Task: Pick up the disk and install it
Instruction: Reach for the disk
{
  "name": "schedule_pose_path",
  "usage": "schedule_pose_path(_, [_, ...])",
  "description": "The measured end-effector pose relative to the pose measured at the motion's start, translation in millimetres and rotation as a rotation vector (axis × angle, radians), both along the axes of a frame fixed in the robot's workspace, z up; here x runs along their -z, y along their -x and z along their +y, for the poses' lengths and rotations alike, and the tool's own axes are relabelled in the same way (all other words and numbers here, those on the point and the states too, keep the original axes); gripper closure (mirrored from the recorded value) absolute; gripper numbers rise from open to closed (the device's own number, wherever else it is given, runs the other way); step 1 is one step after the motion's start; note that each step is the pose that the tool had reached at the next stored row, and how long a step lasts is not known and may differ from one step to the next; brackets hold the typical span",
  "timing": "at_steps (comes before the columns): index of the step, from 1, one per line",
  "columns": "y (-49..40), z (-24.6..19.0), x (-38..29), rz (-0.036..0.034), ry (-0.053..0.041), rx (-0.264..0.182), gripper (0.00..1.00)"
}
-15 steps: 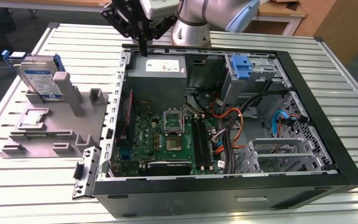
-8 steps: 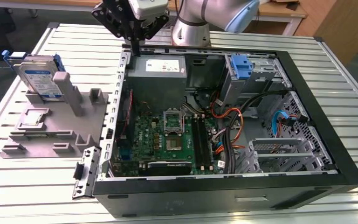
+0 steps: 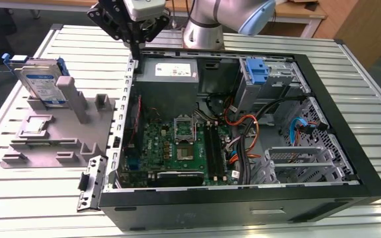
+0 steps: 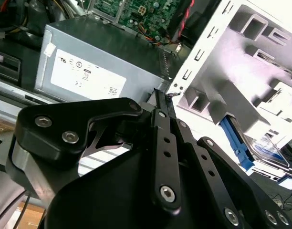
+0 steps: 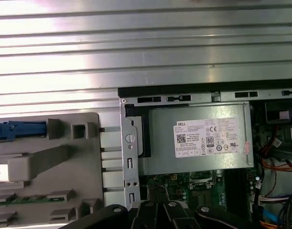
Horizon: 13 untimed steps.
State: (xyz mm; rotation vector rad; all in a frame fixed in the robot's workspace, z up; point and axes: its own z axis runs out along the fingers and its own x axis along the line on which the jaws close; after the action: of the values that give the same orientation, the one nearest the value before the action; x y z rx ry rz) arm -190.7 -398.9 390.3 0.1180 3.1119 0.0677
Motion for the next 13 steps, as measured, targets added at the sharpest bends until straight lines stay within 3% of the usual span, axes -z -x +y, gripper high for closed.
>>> schedule_pose_path(13, [30.6,0.0,2.4,0.0000,0.0001,0.000,0.89])
